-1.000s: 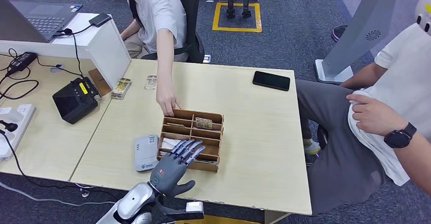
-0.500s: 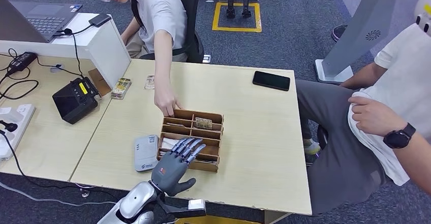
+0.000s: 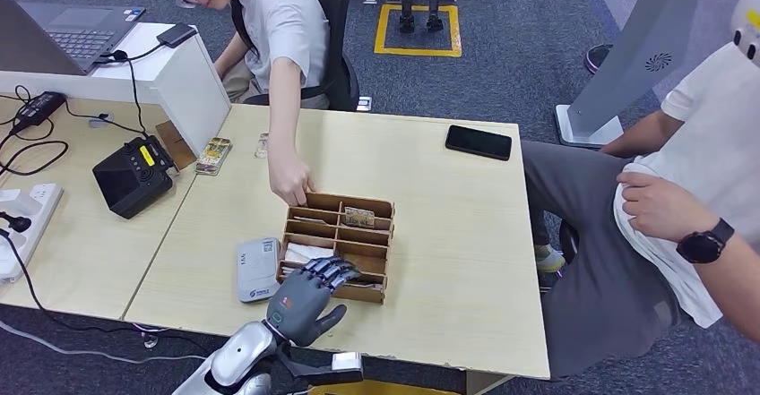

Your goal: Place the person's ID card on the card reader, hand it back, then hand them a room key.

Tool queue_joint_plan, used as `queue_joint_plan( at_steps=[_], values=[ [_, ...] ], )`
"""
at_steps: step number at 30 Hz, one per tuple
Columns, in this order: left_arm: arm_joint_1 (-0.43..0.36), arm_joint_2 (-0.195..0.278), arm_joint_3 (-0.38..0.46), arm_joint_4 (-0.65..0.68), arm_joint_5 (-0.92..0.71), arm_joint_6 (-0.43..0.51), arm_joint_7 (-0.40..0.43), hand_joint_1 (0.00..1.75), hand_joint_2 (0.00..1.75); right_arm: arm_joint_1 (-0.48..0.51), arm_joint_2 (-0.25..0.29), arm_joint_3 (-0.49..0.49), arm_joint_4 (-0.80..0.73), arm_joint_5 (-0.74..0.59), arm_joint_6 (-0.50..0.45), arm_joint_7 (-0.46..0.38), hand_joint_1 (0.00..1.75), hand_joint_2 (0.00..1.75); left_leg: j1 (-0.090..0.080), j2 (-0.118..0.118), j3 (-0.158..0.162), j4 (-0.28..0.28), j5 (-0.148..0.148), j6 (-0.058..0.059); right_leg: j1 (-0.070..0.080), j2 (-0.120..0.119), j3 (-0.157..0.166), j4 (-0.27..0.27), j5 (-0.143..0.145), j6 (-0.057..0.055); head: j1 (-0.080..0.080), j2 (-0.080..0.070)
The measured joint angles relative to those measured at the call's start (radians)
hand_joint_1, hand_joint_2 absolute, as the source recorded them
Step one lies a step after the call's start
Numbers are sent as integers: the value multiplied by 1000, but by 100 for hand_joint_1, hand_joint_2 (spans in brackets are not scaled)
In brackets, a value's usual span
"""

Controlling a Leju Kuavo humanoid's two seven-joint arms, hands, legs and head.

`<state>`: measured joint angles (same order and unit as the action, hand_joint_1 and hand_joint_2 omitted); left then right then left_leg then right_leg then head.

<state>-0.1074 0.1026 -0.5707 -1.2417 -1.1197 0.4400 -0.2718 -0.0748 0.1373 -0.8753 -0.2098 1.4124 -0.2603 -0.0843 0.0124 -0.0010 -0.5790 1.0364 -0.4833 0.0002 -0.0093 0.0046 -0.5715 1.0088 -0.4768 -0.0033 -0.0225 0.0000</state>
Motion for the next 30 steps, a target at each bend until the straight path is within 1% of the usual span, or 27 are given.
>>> queue_joint_plan(
  at_steps=[5, 19, 23, 25, 26, 27, 30],
  values=[
    [-4, -1, 0, 4, 13, -7, -13, 175, 175, 0, 0, -2, 0, 0, -1, 0, 0, 175, 0, 0, 0, 0, 0, 0, 0, 0, 0, 0, 0, 0, 0, 0],
    [-6, -3, 0, 4, 32, -10, -17, 175, 175, -1, 0, -10, 0, -3, -1, 0, 0, 175, 0, 0, 0, 0, 0, 0, 0, 0, 0, 0, 0, 0, 0, 0],
    [-7, 0, 0, 4, 82, -26, -42, 175, 175, -1, 0, -13, 0, -3, 0, -2, 0, 175, 0, 0, 0, 0, 0, 0, 0, 0, 0, 0, 0, 0, 0, 0],
    [-10, 21, 1, -15, 151, -57, -64, 175, 175, 0, 0, -15, 0, -3, 0, -4, 0, 175, 0, 0, 0, 0, 0, 0, 0, 0, 0, 0, 0, 0, 0, 0],
    [-14, 47, 3, -41, 194, -80, -71, 175, 175, 0, 0, -17, 0, -3, 0, -6, 0, 175, 1, 0, 0, 0, 0, 0, 1, 1, 0, 0, 0, 0, 0, 0],
    [-25, 82, 8, -79, 241, -110, -76, 175, 175, 0, 0, -19, 0, -3, 0, -8, 0, 175, 2, 1, 0, 0, 1, -1, 1, 1, 0, 0, 1, -1, 0, 0],
    [-95, 221, 62, -216, 379, -250, -71, 175, 175, 2, 0, -23, 0, 0, 2, -10, 0, 175, 5, 0, -2, 0, 3, -5, 4, 1, -3, 2, 2, -4, 0, 0]
  ],
)
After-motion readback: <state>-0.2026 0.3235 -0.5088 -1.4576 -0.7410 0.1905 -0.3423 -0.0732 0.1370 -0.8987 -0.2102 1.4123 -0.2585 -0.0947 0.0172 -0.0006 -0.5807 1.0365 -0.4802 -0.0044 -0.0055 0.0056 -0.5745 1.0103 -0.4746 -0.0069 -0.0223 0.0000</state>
